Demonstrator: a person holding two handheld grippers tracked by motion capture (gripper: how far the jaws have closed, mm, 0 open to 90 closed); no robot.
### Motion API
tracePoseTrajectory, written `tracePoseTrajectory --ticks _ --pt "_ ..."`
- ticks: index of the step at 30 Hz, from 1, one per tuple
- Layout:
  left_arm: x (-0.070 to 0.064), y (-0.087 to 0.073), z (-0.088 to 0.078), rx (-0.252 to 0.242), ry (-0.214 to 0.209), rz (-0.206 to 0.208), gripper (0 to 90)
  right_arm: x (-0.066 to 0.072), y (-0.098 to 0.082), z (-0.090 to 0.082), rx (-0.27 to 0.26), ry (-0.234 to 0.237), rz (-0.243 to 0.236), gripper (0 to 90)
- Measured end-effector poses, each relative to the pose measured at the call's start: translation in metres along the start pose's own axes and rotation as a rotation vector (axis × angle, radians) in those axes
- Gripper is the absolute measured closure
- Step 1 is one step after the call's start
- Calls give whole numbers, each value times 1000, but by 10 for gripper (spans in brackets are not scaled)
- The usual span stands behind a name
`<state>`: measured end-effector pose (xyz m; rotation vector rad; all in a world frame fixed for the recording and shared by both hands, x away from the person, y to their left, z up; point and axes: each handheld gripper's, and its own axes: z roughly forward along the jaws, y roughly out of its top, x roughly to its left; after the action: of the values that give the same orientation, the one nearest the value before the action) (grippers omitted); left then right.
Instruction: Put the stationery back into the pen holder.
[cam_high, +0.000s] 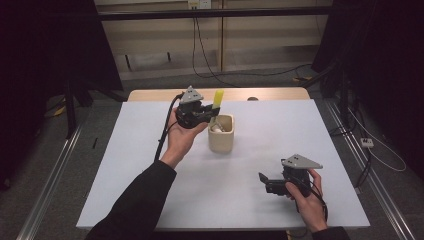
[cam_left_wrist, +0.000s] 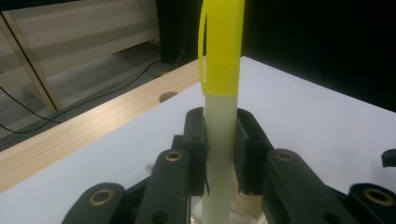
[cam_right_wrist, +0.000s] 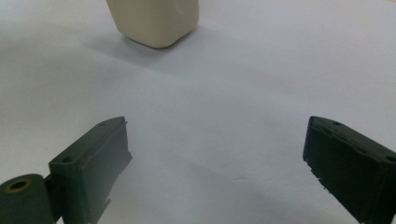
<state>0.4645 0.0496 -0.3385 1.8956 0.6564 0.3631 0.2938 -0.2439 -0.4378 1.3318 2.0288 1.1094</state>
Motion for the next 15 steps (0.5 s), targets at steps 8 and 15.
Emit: tracePoseTrajectory --ticks 8,15 --pt "-4 -4 14 7 -15 -16 774 0 0 0 -1 1 -8 70" --pt "-6 -12 23 37 -33 -25 773 1 0 1 6 6 -12 70"
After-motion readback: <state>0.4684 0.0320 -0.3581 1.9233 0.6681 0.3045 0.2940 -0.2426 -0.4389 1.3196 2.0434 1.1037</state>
